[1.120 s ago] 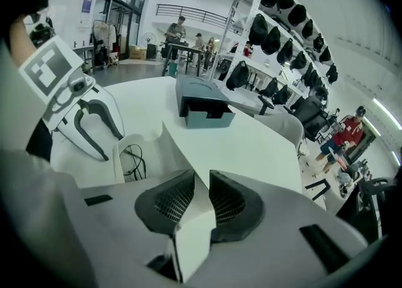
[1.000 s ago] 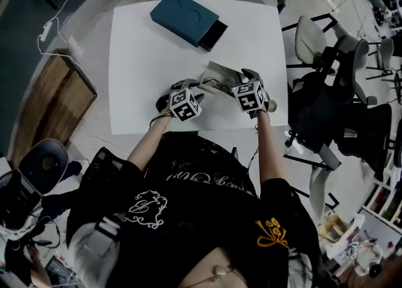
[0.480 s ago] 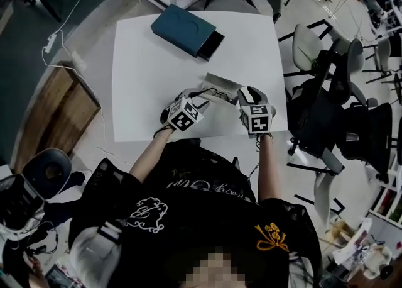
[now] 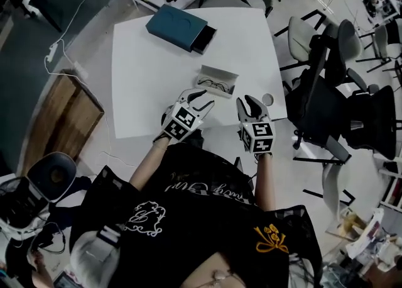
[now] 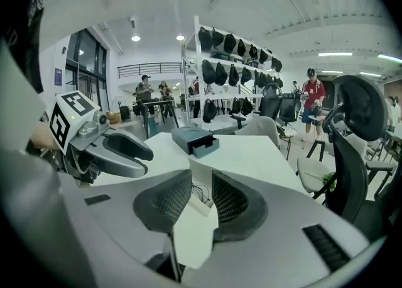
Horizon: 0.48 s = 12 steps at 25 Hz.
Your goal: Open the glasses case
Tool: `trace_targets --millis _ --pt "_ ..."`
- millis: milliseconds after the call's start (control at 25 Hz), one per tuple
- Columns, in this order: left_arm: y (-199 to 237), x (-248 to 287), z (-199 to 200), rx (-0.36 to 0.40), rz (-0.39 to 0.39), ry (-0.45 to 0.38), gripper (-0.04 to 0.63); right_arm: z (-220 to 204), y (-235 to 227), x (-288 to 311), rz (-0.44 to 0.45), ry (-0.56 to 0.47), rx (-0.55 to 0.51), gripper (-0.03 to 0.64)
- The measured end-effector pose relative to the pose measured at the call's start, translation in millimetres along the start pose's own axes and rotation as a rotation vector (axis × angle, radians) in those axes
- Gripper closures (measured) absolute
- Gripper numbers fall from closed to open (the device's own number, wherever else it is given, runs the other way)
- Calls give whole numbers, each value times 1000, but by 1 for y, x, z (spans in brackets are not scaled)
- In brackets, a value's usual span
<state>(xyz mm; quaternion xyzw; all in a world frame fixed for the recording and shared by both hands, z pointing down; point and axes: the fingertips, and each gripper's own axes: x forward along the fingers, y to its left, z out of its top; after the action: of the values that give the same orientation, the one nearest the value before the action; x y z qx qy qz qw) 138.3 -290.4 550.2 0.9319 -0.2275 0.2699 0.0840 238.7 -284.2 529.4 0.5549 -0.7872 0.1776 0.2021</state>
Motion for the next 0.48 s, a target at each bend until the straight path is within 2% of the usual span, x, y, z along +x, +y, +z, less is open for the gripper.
trace_targets --millis 320,480 --pt "-57 -40 34 -1 5 -99 425 20 38 -74 47 -138 9 518" --pt "-85 -58 38 -31 18 -139 425 21 55 -109 79 -174 26 526"
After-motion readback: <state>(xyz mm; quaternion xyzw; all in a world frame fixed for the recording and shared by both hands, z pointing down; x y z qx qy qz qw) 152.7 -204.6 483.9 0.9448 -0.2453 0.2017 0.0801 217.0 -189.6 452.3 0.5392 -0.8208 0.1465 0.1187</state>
